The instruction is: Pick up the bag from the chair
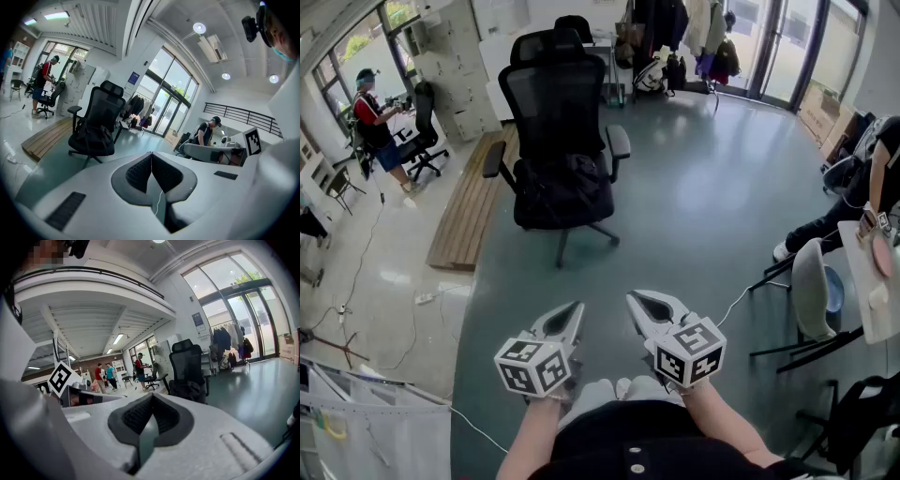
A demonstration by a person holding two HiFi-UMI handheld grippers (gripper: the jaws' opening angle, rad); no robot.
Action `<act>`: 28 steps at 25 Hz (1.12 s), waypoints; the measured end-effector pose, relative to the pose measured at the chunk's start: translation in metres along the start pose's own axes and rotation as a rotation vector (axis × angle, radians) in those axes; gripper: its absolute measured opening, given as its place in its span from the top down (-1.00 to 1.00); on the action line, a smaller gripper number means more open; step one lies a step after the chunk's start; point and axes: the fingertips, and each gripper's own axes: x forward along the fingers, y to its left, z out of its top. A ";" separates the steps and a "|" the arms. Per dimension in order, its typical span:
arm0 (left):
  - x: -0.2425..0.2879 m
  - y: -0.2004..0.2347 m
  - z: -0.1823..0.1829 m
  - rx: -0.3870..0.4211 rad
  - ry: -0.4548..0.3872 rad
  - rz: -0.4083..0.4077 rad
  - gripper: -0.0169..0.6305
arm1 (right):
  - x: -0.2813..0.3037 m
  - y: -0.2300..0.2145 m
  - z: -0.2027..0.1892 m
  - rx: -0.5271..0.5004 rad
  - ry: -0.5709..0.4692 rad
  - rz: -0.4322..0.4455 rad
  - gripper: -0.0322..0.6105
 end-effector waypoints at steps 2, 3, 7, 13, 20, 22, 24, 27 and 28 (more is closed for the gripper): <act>0.000 0.000 0.000 -0.008 -0.001 -0.002 0.89 | 0.001 0.001 -0.002 -0.001 0.003 0.001 0.91; 0.000 0.001 0.001 -0.010 -0.001 -0.001 0.89 | 0.001 0.001 -0.002 -0.002 0.005 0.001 0.91; 0.000 0.006 0.001 -0.007 -0.001 0.009 0.89 | 0.003 0.001 -0.002 -0.008 0.008 0.001 0.91; 0.007 0.005 0.000 0.009 0.000 0.010 0.89 | 0.003 0.000 -0.003 0.013 -0.010 0.025 0.91; 0.013 -0.012 -0.002 0.058 -0.014 -0.046 0.89 | -0.002 -0.001 -0.001 0.056 -0.040 0.124 0.91; 0.015 -0.015 -0.006 0.058 -0.011 -0.039 0.89 | -0.002 -0.003 -0.007 0.065 -0.028 0.138 0.91; 0.019 -0.017 -0.013 0.060 0.011 -0.035 0.90 | -0.002 -0.005 -0.012 0.072 -0.019 0.145 0.91; 0.022 -0.019 -0.024 0.057 0.047 -0.032 0.89 | 0.000 -0.010 -0.017 0.086 -0.009 0.144 0.91; 0.023 -0.018 -0.026 0.051 0.049 -0.029 0.90 | 0.001 -0.012 -0.017 0.091 -0.007 0.142 0.91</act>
